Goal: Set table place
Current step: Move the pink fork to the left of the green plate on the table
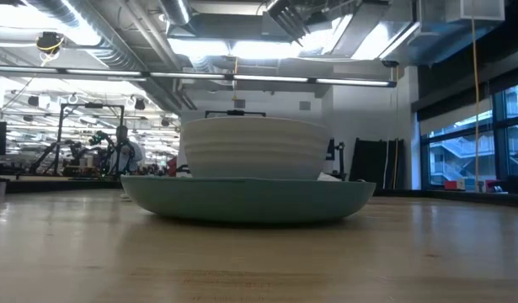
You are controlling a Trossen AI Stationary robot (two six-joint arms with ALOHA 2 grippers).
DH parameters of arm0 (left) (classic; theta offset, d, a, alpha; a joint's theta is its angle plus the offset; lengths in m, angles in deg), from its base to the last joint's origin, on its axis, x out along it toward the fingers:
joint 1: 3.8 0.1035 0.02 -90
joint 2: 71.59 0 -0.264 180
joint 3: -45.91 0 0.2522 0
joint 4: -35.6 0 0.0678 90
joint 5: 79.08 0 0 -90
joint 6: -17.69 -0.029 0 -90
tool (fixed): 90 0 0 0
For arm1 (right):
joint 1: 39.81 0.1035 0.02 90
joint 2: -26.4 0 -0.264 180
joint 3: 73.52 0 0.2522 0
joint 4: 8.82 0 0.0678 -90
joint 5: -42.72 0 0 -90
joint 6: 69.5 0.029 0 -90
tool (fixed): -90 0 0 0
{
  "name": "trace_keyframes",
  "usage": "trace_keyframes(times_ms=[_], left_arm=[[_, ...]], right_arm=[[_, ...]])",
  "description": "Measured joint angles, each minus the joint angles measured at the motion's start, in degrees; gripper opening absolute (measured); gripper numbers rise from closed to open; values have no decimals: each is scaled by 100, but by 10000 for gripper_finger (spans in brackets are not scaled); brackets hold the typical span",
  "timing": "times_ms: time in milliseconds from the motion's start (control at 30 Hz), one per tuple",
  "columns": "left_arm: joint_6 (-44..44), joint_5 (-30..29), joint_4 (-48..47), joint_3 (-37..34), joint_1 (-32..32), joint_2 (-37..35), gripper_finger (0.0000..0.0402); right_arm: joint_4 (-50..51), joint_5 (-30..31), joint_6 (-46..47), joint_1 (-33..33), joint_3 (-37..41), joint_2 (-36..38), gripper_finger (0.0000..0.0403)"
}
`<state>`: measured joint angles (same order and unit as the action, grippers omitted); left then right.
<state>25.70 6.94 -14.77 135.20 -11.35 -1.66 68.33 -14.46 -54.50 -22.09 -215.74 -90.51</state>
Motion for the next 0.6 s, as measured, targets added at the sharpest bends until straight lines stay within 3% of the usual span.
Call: trace_keyframes(times_ms=[133, 433, 600], left_arm=[[44, 17, 4, 2, 0, -13, 26], [61, 3, 30, 4, 9, 4, 25], [57, 3, -107, 4, 7, 4, 25]], right_arm=[[-116, 59, -9, 4, 2, 0, 62], [-288, 97, -72, -4, 0, -2, 148], [-359, 192, -68, 1, 0, -2, 177]])
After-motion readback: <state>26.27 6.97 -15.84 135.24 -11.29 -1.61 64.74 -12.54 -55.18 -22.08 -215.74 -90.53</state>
